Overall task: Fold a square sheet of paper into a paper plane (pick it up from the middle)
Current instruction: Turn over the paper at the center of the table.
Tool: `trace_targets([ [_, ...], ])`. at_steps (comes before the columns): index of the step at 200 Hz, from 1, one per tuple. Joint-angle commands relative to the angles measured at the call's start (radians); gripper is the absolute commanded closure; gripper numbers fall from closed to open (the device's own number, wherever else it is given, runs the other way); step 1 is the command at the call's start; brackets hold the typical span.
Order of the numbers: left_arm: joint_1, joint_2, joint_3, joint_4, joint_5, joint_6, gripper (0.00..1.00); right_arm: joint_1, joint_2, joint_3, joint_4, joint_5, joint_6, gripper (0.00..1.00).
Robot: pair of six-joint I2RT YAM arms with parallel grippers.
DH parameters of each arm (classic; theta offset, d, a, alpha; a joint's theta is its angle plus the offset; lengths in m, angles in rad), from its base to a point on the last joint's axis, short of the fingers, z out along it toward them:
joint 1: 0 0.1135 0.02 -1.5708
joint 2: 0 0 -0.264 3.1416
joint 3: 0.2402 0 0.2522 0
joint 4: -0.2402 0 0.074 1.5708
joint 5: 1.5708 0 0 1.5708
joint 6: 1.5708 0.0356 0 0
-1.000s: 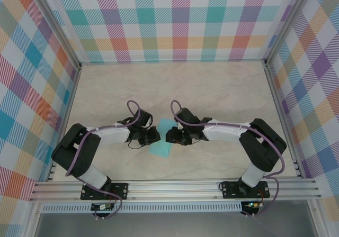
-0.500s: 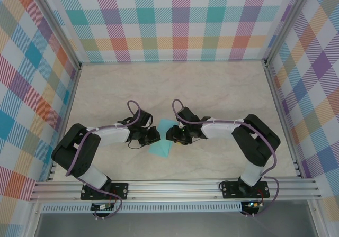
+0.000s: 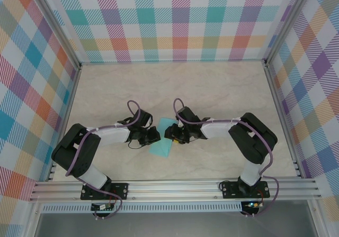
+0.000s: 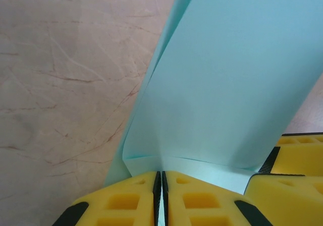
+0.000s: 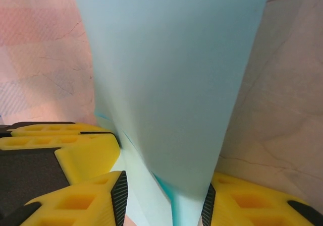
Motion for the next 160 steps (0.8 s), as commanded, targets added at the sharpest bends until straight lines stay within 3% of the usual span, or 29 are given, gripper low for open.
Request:
trace_targets([
  [1,-0.015,-0.012,0.005,-0.051,-0.023,0.011,0.87,0.004,-0.003,-0.043,0.09,-0.037,0.012,0.55],
  [34,-0.015,-0.033,0.004,-0.058,-0.041,-0.005,0.86,0.008,-0.02,-0.082,0.155,-0.085,-0.016,0.55],
  [118,-0.015,-0.105,0.0,-0.078,-0.066,-0.033,0.84,0.036,0.011,-0.074,0.151,-0.093,-0.053,0.78],
  [160,-0.015,-0.286,-0.032,-0.212,-0.195,-0.056,0.77,0.036,-0.088,-0.025,-0.042,-0.017,-0.144,0.91],
])
